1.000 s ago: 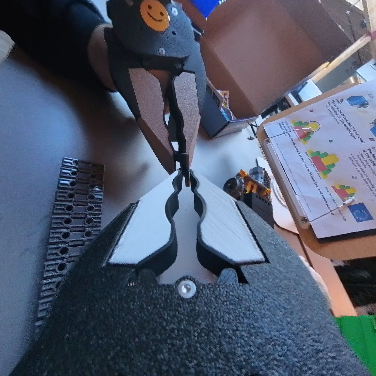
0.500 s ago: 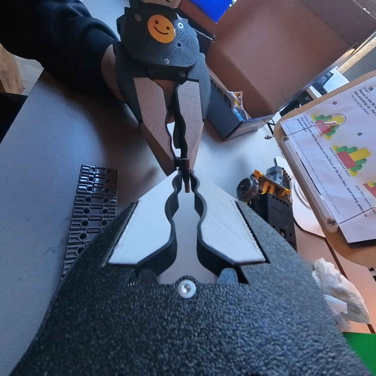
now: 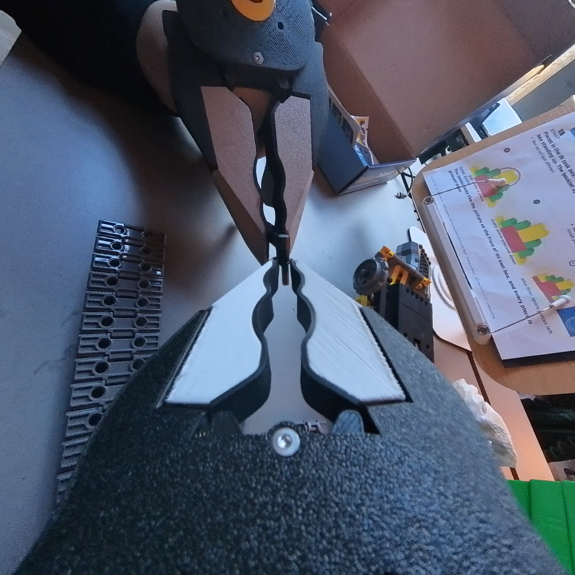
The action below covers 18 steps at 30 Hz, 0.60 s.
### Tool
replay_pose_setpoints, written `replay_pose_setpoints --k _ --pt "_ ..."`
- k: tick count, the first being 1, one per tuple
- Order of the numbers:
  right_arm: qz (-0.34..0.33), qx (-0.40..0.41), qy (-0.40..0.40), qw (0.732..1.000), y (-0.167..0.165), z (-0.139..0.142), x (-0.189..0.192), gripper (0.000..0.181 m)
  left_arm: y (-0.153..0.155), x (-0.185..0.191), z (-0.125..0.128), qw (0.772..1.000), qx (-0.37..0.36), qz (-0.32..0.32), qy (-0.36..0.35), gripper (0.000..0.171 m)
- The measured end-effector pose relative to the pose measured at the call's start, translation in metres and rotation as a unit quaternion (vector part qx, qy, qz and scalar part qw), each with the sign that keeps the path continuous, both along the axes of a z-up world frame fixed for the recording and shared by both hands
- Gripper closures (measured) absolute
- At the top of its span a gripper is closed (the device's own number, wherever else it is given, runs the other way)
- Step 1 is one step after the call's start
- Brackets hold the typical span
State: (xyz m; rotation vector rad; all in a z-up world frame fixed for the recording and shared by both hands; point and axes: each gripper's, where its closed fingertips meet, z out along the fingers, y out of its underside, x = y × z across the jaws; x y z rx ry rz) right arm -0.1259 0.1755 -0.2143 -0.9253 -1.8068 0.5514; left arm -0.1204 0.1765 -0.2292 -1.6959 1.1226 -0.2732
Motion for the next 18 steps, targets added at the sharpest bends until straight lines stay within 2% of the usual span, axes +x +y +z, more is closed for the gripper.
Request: replay_pose_setpoints --k 6,18 --pt "0.006 0.001 -0.002 1.0 -0.0023 -0.0016 -0.0007 0.173 -0.0004 0.001 -0.0029 1.0 -0.006 -0.001 0.004 0.166" --pt "-0.006 0.007 -0.006 1.0 -0.0007 -0.0047 -0.0035 0.177 0.002 -0.0005 -0.0075 1.0 -0.007 0.008 0.02 0.166"
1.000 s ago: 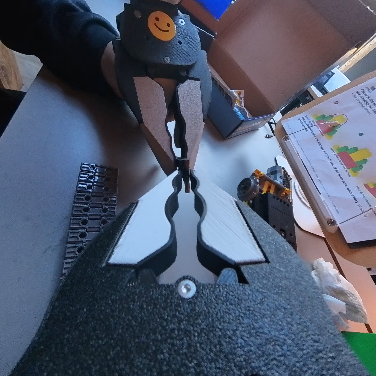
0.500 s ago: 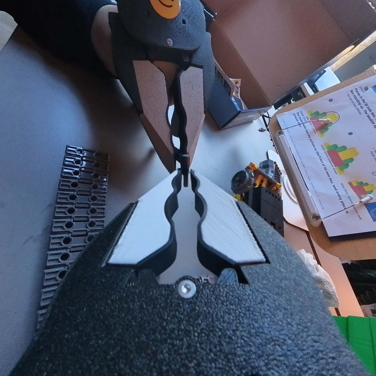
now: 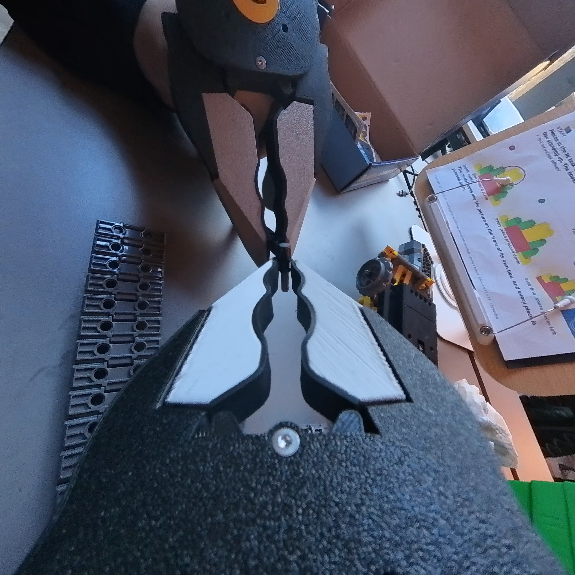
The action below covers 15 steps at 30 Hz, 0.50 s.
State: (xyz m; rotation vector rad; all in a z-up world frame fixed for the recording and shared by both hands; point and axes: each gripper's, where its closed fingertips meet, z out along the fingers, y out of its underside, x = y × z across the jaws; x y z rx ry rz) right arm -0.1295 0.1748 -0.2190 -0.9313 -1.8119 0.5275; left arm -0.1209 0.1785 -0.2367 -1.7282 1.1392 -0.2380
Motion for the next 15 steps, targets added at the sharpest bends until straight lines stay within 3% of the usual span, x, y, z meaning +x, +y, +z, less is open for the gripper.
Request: replay_pose_setpoints --k 7,11,15 --pt "-0.055 0.106 0.007 0.993 0.01 -0.003 -0.006 0.178 0.001 -0.007 0.013 0.998 0.046 0.027 0.017 0.167" --pt "-0.051 0.122 0.004 0.991 0.006 -0.01 -0.008 0.179 -0.005 -0.007 0.011 0.992 0.09 0.029 0.087 0.167" --pt "-0.047 0.126 0.017 0.991 0.002 -0.008 -0.011 0.18 -0.01 -0.01 0.014 0.993 0.089 0.021 0.079 0.167"
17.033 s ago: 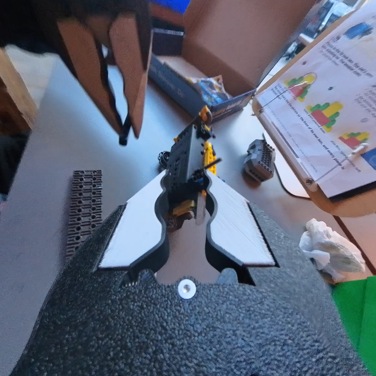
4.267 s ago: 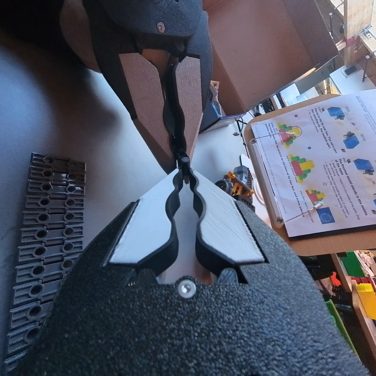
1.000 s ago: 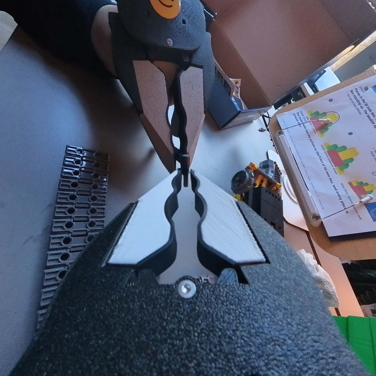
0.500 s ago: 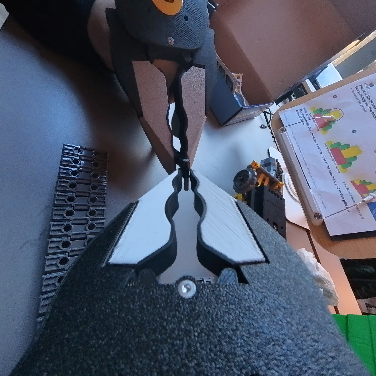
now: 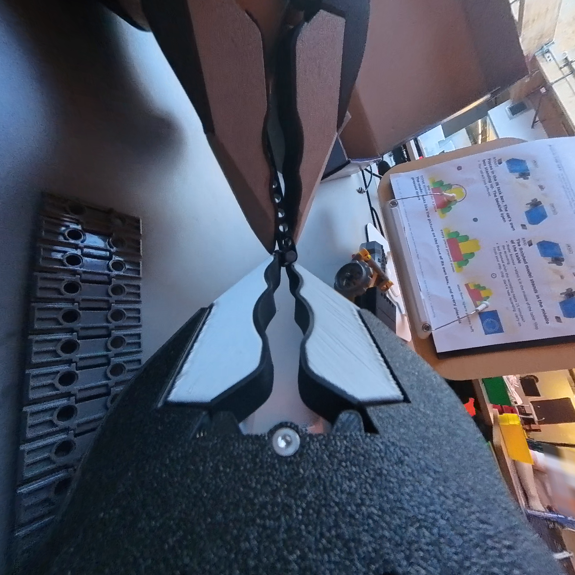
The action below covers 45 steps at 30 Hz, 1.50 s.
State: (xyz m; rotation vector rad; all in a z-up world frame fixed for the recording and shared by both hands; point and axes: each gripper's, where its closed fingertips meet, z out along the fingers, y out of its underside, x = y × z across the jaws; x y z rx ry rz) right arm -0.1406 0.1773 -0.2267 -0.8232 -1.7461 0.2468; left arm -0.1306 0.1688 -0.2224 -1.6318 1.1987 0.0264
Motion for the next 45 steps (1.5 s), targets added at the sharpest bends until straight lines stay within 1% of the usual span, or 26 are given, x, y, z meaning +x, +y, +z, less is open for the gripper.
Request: replay_pose_setpoints --k 7,9,10,12,14,15,17,19,20,22,25,28,32,33,35,37,40,45 --pt "0.021 -0.016 0.011 1.0 -0.006 0.003 -0.002 0.181 -0.006 0.0 0.004 0.999 -0.011 -0.02 -0.031 0.167" --pt "0.027 -0.028 0.022 0.999 -0.008 0.007 0.0 0.181 -0.007 0.001 0.008 0.997 -0.025 -0.034 -0.066 0.166" --pt "0.029 -0.036 0.028 0.999 -0.009 0.01 0.0 0.181 -0.009 0.002 0.011 0.993 -0.043 -0.046 -0.1 0.167" --pt "0.033 -0.055 0.053 0.997 -0.013 0.023 0.001 0.181 -0.011 0.002 0.025 0.973 -0.084 -0.078 -0.198 0.167" --pt "0.044 -0.109 0.07 0.991 -0.014 0.033 0.002 0.18 -0.012 0.004 0.034 0.948 -0.115 -0.104 -0.278 0.166" --pt "0.042 -0.129 0.073 0.988 -0.012 0.034 0.002 0.18 -0.01 0.004 0.035 0.938 -0.134 -0.106 -0.301 0.165" --pt "0.04 -0.162 0.076 0.983 -0.008 0.034 0.003 0.18 -0.006 0.006 0.035 0.925 -0.168 -0.11 -0.322 0.164" --pt "0.05 -0.219 0.084 0.971 -0.008 0.037 0.005 0.179 -0.005 0.007 0.036 0.913 -0.189 -0.121 -0.34 0.165" --pt "0.049 -0.24 0.086 0.966 -0.006 0.039 0.006 0.179 -0.004 0.007 0.035 0.912 -0.195 -0.117 -0.341 0.164" --pt "0.043 -0.249 0.089 0.964 -0.001 0.041 0.007 0.179 0.0 0.007 0.033 0.915 -0.199 -0.106 -0.335 0.163" --pt "0.019 -0.224 0.07 0.972 0.006 0.034 0.01 0.179 0.004 0.002 0.029 0.928 -0.181 -0.082 -0.316 0.161" --pt "0.019 -0.2 0.063 0.978 0.003 0.034 0.01 0.179 0.006 0.001 0.025 0.945 -0.156 -0.065 -0.281 0.152" --pt "0.018 -0.179 0.051 0.982 -0.001 0.029 0.007 0.179 0.005 0.006 0.012 0.968 -0.132 -0.057 -0.206 0.158" --pt "0.016 -0.171 0.048 0.984 0.0 0.028 0.007 0.179 0.005 0.007 0.011 0.973 -0.121 -0.054 -0.189 0.165" --pt "0.014 -0.16 0.044 0.986 0.001 0.026 0.007 0.178 0.006 0.004 0.012 0.982 -0.086 -0.043 -0.165 0.165" --pt "0.015 -0.158 0.043 0.986 0.0 0.026 0.007 0.178 0.005 0.004 0.013 0.981 -0.087 -0.042 -0.169 0.166" --pt "0.013 -0.156 0.041 0.987 0.001 0.025 0.006 0.178 0.006 0.003 0.012 0.974 -0.115 -0.04 -0.19 0.165" --pt "0.022 -0.206 0.044 0.977 0.0 0.025 0.006 0.178 0.005 0.002 0.012 0.975 -0.11 -0.04 -0.188 0.166"
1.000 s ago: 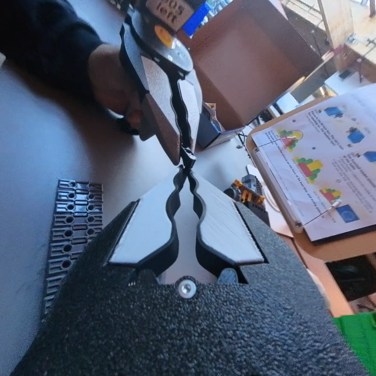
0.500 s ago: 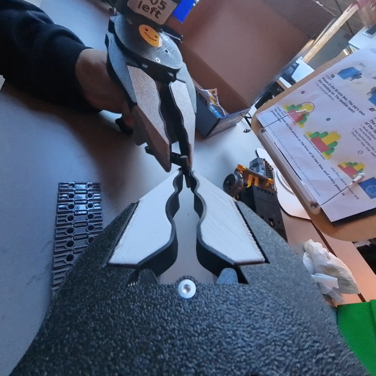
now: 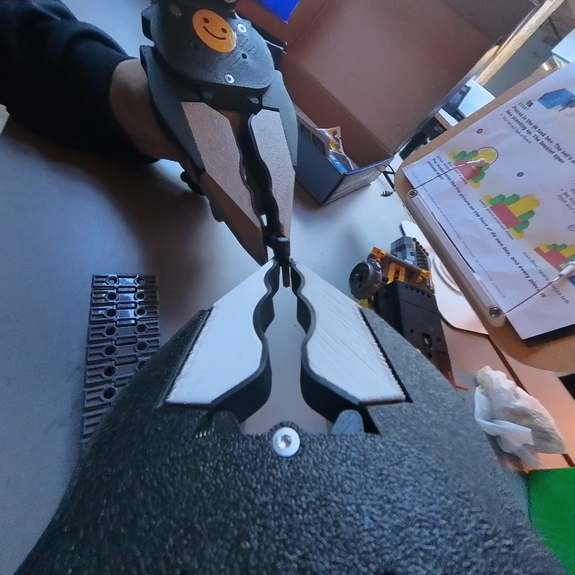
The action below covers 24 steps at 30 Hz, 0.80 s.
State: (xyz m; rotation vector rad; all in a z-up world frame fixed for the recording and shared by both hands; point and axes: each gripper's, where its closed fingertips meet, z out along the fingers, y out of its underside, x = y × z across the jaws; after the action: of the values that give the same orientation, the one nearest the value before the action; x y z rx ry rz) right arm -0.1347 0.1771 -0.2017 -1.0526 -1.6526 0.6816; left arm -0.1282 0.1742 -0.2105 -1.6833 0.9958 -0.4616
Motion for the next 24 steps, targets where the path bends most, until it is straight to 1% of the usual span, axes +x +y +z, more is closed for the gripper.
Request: replay_pose_setpoints --k 3,8,11,12,18,21,24 --pt "0.008 -0.007 0.0 1.0 -0.0015 -0.0016 -0.0001 0.178 -0.0021 0.0009 -0.0037 0.999 -0.038 -0.009 -0.015 0.166" --pt "0.013 0.01 -0.004 1.0 -0.0033 -0.0029 0.0005 0.178 -0.006 0.0043 -0.0051 0.991 -0.113 -0.031 -0.071 0.166" --pt "0.015 -0.008 -0.009 1.0 -0.0033 -0.0042 0.0006 0.176 -0.0054 0.0038 -0.0051 0.984 -0.145 -0.033 -0.094 0.166" --pt "0.018 -0.022 -0.009 1.0 -0.0035 -0.004 0.0008 0.174 -0.0055 0.004 -0.0049 0.983 -0.149 -0.033 -0.098 0.166" --pt "0.038 -0.131 -0.001 0.991 -0.0047 -0.0004 0.001 0.178 -0.0056 0.0053 -0.0047 0.985 -0.143 -0.033 -0.096 0.166" --pt "0.043 -0.158 0.005 0.987 -0.0045 0.002 0.0006 0.178 -0.0051 0.0051 -0.0038 0.984 -0.142 -0.031 -0.099 0.166" --pt "0.046 -0.167 0.006 0.985 -0.0047 0.0031 0.0009 0.178 -0.0051 0.005 -0.0038 0.984 -0.142 -0.031 -0.099 0.166"
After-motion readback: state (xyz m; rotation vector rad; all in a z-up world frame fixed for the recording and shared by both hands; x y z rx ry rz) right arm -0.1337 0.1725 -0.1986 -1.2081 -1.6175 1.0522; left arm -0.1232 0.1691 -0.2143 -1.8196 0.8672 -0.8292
